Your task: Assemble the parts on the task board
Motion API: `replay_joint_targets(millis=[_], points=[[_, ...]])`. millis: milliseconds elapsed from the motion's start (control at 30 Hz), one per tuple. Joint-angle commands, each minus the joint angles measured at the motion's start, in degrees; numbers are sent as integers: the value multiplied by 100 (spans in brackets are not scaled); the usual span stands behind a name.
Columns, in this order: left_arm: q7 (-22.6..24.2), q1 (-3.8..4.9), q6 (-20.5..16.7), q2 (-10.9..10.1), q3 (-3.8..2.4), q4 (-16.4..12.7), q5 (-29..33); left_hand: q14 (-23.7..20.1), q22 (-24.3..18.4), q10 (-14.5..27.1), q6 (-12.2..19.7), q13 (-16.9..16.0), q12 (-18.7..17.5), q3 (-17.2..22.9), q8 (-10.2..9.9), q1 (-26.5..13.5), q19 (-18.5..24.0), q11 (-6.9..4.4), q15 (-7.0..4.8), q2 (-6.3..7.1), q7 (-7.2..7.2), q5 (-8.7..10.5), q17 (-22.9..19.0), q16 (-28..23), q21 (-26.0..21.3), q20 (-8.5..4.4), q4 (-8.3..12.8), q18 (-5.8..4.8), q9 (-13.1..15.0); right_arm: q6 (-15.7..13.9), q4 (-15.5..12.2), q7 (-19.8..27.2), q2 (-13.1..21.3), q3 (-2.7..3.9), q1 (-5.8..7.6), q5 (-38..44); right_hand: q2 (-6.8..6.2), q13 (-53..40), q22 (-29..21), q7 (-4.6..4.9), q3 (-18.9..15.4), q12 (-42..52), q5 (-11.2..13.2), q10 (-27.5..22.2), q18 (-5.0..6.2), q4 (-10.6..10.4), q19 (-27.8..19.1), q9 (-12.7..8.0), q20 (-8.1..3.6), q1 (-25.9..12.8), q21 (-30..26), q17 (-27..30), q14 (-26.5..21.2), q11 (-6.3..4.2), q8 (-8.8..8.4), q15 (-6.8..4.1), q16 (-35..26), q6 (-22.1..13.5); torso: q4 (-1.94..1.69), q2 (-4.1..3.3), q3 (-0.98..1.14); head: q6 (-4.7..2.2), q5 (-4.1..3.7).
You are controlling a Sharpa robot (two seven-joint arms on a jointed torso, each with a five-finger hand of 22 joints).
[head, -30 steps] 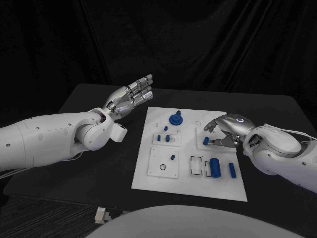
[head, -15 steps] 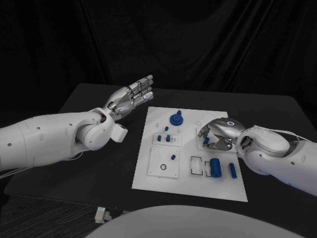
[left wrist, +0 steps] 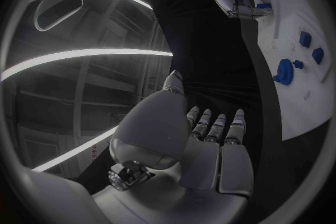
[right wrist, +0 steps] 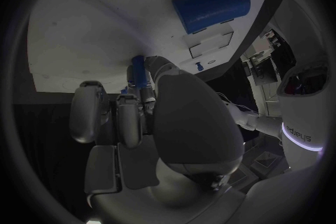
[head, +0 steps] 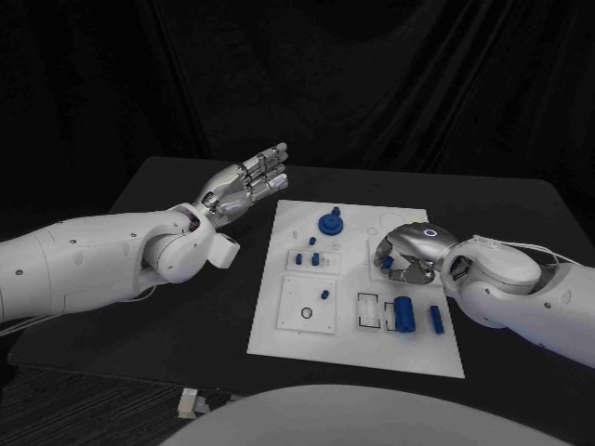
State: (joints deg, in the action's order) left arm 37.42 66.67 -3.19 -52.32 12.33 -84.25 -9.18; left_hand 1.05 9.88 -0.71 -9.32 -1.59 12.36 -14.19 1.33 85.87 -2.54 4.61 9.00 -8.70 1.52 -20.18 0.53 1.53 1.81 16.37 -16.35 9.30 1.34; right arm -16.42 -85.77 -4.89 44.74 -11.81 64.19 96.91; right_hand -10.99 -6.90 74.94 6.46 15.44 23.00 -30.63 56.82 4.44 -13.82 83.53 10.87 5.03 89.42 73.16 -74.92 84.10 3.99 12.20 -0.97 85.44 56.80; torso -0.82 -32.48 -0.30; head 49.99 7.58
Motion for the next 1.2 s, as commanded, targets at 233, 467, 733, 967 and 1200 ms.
replay_joint_targets(millis=[233,467,733,967,1200], points=[[40,-29,104,21,-6,-2,36,-7,28,12,0,-7,36,27,18,53,-60,52,14,-17,-25,-32,5,28,36,8,1,110,7,146,-29,-87,20,-1,-17,19,-45,-13,1020,3,90,11,-87,17,-74,41,-19,46,-3,31,16,-458,340,-1,48,1,-26,-19,4,0,0,1,-4],[32,-45,116,25,-6,6,36,-6,40,12,-2,-6,35,28,18,60,-69,53,16,-21,-34,-36,6,30,41,8,2,110,7,128,-44,-106,40,-1,-17,19,-113,1,1005,1,198,-64,76,-163,-65,60,-50,68,6,-83,-25,-415,322,55,-31,9,-50,-261,1,1,2,1,1],[29,-59,116,20,-6,4,36,-6,40,12,-2,-6,35,28,18,60,-69,53,16,-21,-34,-36,6,30,41,8,2,110,7,51,-83,-181,67,-1,-17,35,-112,51,974,-105,-16,-241,1736,-641,-43,-26,-96,58,11,-384,-120,-360,304,114,-147,1,-78,-586,0,-1,2,1,12],[19,-71,135,24,-6,13,36,-3,52,13,-2,-6,34,29,18,67,-78,51,19,-25,-44,-41,7,35,47,9,2,110,7,-5,-111,-390,104,-1,-17,166,-27,-8,928,-84,-212,-124,1835,-658,-11,-31,-169,75,6,-377,-294,-248,259,96,-77,-8,-140,-448,1,4,1,1,21],[4,-78,153,29,-6,20,36,-2,64,13,-3,-6,34,29,18,72,-85,50,24,-26,-50,-43,8,38,51,10,3,110,7,-15,-122,-440,126,-1,-17,194,27,-78,928,-91,-145,43,1181,-495,-11,4,-168,136,5,-283,-312,-253,260,78,33,-10,-136,-234,1,0,1,1,1]])
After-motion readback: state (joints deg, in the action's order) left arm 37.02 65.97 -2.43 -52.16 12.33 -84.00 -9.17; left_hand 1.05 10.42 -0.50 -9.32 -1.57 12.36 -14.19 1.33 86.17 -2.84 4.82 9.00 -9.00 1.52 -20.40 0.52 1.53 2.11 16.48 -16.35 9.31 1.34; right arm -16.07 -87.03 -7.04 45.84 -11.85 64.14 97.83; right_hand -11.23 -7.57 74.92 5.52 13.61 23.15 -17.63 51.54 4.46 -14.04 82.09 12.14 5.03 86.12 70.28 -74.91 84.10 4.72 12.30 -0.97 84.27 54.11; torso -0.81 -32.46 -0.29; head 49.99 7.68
